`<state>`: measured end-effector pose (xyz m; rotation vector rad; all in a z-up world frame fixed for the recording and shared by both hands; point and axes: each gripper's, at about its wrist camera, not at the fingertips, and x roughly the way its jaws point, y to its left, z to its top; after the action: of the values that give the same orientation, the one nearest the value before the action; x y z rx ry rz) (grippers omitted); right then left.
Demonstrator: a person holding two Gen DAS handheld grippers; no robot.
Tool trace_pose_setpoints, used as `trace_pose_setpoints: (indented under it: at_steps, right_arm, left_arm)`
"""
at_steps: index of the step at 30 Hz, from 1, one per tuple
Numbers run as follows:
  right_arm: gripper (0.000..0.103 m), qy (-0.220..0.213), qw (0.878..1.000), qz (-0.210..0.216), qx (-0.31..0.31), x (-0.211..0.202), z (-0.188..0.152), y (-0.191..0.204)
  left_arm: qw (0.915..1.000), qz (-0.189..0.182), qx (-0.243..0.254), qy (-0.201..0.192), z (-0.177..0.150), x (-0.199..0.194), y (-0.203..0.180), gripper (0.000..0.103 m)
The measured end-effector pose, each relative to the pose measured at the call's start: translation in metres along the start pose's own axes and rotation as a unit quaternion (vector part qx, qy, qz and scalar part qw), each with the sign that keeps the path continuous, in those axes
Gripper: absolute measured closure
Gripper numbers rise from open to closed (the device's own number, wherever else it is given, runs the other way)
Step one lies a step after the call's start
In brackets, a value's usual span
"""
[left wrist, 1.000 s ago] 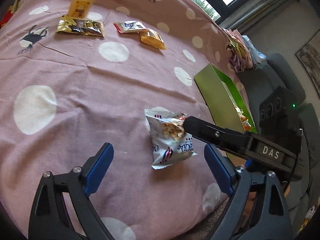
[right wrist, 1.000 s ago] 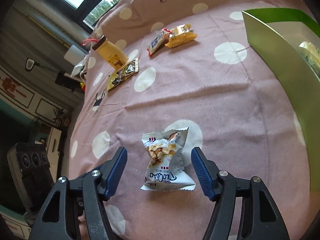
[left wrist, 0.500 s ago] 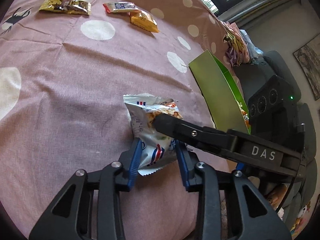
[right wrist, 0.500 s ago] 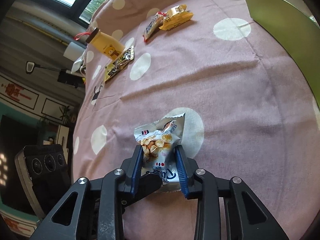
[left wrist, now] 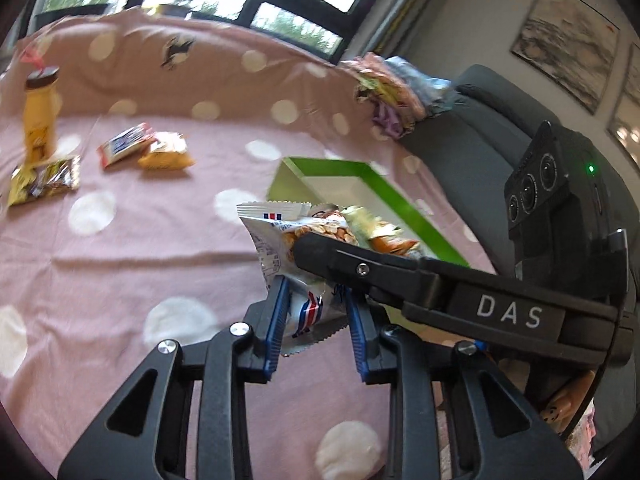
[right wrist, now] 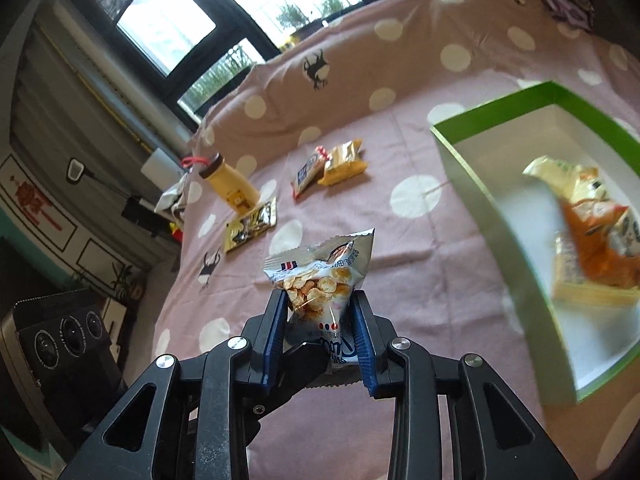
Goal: Organize snacks
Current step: 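Lift the white peanut bag and carry it over the green box, then lower the white peanut bag into the box and open the right tool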
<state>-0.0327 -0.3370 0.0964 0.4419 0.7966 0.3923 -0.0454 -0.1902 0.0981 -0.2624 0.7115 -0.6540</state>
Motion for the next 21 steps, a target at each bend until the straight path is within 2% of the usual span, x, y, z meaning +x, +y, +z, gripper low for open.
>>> trace_pose_setpoints:
  at_steps: [4,8,12,21]
  right_arm:
    - [0.069,-0.043,0.999,-0.022,0.015,-0.031,0.009,-0.02]
    - [0.069,-0.066,0.996,-0.042,0.041,-0.052,0.015,-0.044]
    - [0.068,-0.067,0.993,-0.049,0.087,-0.061,0.017,-0.078]
    - [0.068,-0.053,0.984,-0.059,0.16,-0.068,0.015,-0.125]
  left_arm:
    - [0.9992,-0.034,0.02,0.004,0.01,0.017,-0.026,0.075]
    - [0.9979,-0.051,0.036,0.018,0.016,0.04,-0.048,0.075]
    - [0.9965,-0.053,0.046,0.045,0.016,0.066,-0.066,0.075]
    - [0.9925,-0.042,0.055,0.1,0.015,0.107,-0.089,0.076]
